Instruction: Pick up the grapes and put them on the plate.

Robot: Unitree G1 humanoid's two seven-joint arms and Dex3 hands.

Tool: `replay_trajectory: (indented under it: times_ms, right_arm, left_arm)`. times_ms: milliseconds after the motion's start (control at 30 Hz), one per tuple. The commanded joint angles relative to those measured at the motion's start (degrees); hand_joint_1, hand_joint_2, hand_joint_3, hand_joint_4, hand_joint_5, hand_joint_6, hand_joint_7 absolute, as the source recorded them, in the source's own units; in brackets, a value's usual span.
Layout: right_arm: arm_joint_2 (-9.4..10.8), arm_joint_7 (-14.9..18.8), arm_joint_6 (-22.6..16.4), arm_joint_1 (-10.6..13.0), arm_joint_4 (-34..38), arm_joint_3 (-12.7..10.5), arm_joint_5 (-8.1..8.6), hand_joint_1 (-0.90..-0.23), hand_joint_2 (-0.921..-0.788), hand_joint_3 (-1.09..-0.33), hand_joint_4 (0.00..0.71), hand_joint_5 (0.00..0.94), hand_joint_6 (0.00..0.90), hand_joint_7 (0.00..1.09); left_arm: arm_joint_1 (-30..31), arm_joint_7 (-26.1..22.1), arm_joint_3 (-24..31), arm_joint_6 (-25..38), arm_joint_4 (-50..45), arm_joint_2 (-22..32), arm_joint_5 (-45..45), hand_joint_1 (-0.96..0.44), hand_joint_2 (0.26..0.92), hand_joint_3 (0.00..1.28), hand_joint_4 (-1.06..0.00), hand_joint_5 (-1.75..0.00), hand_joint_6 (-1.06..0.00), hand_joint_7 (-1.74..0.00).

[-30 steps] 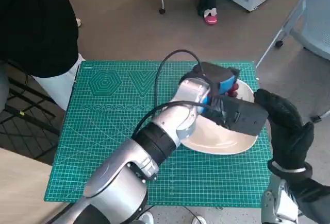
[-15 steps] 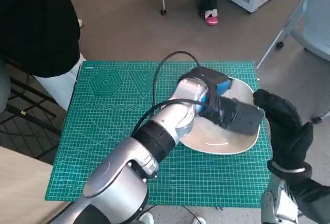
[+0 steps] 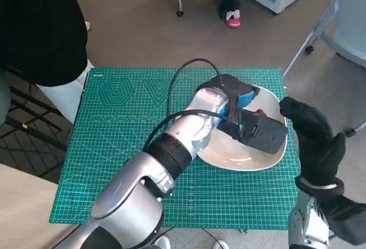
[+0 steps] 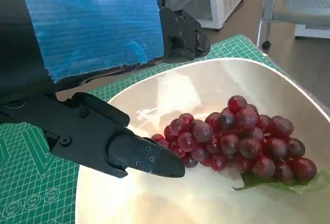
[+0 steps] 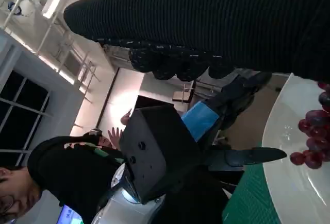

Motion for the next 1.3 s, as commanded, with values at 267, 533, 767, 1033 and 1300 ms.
replay_trajectory:
  times_ms: [267,533,767,1033,1300]
  right_arm:
    - [0.0,0.48,0.03,-0.34,1.77,0.05,0.66,-0.575,-0.921,-0.781,0.364,0.0,0.045,0.35]
    - [0.17,0.38,0.0,-1.99,2.92,0.44,0.26,-0.576,-0.921,-0.792,0.358,0.0,0.031,0.35]
    - [0.17,1.03,-0.16,-3.3,4.16,0.66,0.44,-0.581,-0.921,-0.805,0.348,0.0,0.017,0.34]
    - [0.49,2.31,-0.63,-5.09,6.54,1.02,0.75,-0.589,-0.921,-0.812,0.344,0.001,0.014,0.34]
    - [0.68,4.0,-0.73,-6.62,8.75,1.29,1.27,-0.599,-0.921,-0.804,0.346,0.002,0.019,0.33]
  left_arm:
    - [4.78,-3.29,11.17,-9.43,-1.57,9.83,-12.24,-0.55,0.919,0.02,-0.03,0.0,-0.15,0.0]
    - [12.72,-12.91,23.14,-18.44,-4.73,16.46,-26.86,-0.49,0.918,0.01,-0.07,-0.02,-0.16,-0.01]
    - [22.84,-20.46,39.64,-23.03,-7.01,15.96,-46.86,-0.49,0.921,0.06,-0.07,-0.01,-0.18,-0.01]
    - [30.75,-22.17,50.26,-27.56,-6.61,15.07,-58.27,-0.59,0.921,0.15,-0.05,0.0,-0.17,0.0]
    - [37.11,-16.41,50.1,-28.94,-13.44,16.64,-56.66,-0.6,0.921,0.17,-0.05,0.0,-0.16,0.0]
